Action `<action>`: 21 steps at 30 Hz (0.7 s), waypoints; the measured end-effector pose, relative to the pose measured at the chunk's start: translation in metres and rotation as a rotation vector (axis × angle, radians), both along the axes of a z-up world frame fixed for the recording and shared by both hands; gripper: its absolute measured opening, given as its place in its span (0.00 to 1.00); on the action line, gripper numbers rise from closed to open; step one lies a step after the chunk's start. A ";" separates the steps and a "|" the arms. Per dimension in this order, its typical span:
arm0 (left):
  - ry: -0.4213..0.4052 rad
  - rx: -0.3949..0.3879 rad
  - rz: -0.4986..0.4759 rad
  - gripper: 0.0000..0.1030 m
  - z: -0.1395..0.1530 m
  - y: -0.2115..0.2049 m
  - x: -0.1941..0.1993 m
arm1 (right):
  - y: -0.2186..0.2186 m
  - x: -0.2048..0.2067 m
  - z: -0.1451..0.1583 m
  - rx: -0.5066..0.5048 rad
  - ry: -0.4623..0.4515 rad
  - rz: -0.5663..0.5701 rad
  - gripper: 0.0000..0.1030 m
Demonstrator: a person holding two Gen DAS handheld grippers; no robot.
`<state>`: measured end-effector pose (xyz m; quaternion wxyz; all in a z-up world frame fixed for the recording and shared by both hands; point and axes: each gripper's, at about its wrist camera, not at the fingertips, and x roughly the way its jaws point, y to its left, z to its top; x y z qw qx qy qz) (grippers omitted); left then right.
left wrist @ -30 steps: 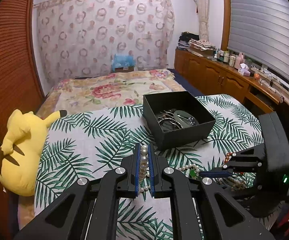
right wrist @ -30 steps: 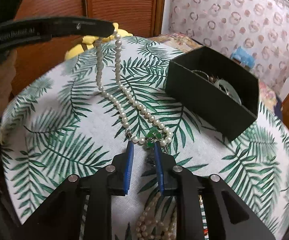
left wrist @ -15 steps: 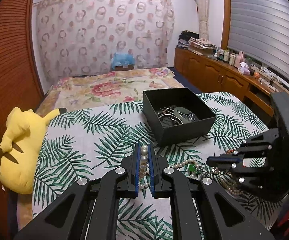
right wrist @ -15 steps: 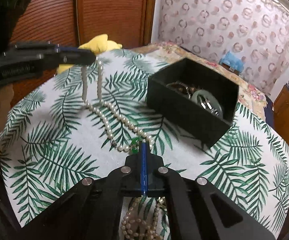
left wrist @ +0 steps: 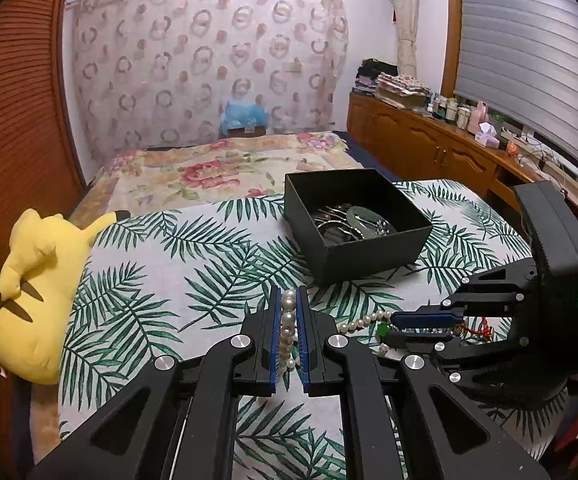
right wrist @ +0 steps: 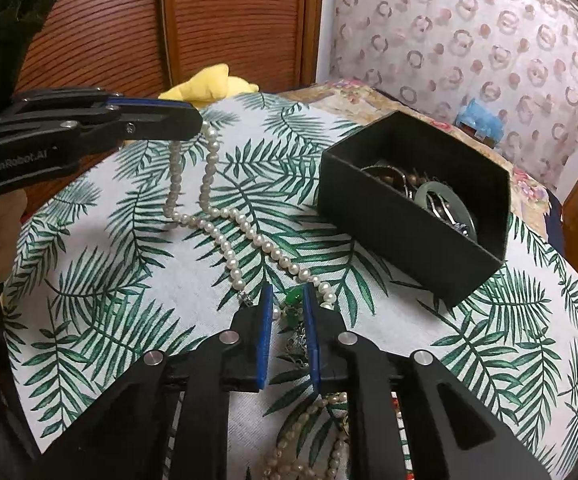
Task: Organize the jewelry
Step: 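Grasp the necklace's green pendant with the right tool while the left tool holds the necklace, then carry the pearl necklace over the black box with both tools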
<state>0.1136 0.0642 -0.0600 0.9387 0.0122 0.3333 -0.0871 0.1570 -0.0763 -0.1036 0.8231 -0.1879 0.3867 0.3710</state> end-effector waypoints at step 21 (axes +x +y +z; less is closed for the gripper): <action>-0.017 -0.022 -0.021 0.06 0.007 -0.005 -0.001 | -0.024 0.005 0.063 0.132 -0.051 -0.051 0.13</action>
